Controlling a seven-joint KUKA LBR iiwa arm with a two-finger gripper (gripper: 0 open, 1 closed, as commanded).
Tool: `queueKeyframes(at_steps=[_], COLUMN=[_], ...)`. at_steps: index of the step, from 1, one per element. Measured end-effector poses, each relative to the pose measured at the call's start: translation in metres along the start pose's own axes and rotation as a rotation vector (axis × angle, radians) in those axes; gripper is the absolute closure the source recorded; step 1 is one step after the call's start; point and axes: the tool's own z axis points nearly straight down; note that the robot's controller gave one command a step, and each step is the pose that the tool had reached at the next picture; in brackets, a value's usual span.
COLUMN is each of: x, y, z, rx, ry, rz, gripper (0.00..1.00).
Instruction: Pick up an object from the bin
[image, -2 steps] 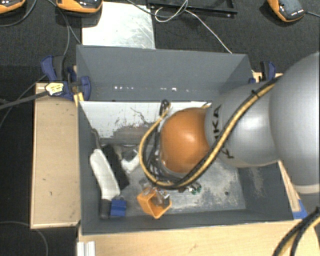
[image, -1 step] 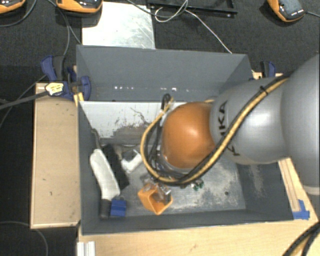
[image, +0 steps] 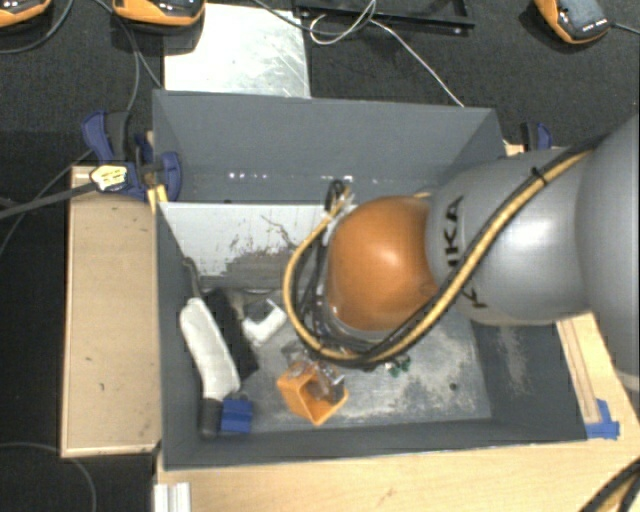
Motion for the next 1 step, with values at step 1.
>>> queueKeyframes(at_steps=[1], x=[0.0001], y=[0.0001], z=[-0.0077], rx=[0.0], ry=[0.0], rz=[0.001], gripper=[1.0])
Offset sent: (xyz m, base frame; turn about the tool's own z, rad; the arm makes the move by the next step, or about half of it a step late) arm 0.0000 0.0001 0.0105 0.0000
